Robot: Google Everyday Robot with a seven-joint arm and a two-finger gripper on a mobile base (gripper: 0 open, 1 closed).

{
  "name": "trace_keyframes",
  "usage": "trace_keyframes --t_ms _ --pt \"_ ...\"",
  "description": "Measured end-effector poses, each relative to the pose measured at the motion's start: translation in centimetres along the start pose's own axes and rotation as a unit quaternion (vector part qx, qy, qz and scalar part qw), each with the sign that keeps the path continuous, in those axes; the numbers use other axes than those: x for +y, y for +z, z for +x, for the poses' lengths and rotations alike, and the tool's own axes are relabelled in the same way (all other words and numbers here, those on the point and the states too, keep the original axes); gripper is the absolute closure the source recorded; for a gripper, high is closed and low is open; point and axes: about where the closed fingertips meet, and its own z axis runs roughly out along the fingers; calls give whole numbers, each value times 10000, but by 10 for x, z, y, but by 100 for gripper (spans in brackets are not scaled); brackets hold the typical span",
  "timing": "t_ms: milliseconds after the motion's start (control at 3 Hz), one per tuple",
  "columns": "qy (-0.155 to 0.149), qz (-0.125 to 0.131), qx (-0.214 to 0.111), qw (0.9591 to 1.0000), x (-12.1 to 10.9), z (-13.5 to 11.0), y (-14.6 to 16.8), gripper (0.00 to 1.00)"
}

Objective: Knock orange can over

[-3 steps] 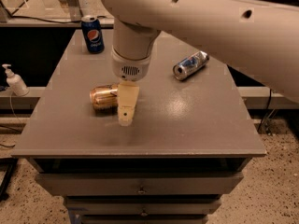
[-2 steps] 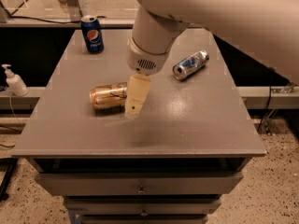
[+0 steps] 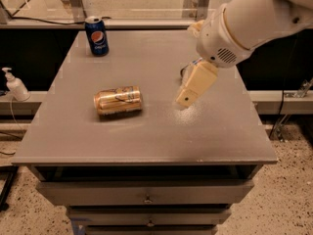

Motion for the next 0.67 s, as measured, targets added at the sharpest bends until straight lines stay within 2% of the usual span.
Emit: trace_keyframes --t_ms 333,667 --pt "174 253 -517 9982 -3 22 -49 0" --pt "158 231 -743 9968 0 13 -53 0"
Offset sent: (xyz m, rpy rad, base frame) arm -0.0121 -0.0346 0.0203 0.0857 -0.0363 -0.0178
